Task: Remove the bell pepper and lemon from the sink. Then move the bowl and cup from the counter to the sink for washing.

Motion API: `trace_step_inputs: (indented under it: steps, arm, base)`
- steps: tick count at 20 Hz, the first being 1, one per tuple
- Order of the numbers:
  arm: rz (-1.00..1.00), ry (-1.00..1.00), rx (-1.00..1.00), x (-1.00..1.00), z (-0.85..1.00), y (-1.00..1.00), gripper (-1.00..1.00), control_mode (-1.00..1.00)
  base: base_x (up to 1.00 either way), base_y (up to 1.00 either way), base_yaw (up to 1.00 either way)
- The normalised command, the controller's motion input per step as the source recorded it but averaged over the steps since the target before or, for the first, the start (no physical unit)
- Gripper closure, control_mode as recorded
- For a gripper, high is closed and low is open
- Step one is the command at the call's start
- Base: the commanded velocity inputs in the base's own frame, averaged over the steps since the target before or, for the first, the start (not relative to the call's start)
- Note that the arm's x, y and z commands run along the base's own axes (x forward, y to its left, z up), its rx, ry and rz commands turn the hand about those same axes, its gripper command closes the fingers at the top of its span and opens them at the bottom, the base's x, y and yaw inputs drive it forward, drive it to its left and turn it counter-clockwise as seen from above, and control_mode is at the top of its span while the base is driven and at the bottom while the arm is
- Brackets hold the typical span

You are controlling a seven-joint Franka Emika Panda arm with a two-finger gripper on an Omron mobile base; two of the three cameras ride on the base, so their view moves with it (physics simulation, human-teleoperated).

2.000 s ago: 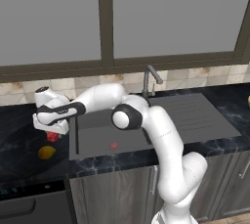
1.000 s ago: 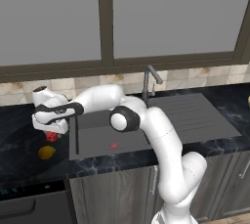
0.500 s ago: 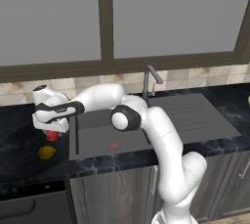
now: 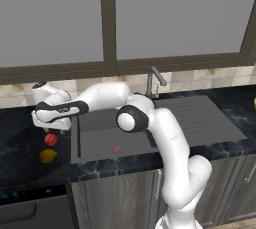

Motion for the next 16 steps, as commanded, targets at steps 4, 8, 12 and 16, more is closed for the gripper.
trace_step_inputs:
  steps: [4, 8, 12, 16]
  arm:
    - [0.03, -0.08, 0.00, -0.21, 0.32, -0.20, -1.00, -1.00]
    - [0.00, 0.00, 0.00, -0.35, 0.22, -0.36, -1.00, -1.00]
    - [0.00, 0.00, 0.04, -0.38, 0.19, -0.44, -1.00, -1.00]
    - [0.00, 0.00, 0.09, -0.41, 0.17, -0.51, -1.00, -1.00]
  base:
    - [0.00, 0.00, 0.00]
    - [0.00, 0.00, 0.00]
    - [0.00, 0.00, 0.00]
    - [0.00, 0.00, 0.00]
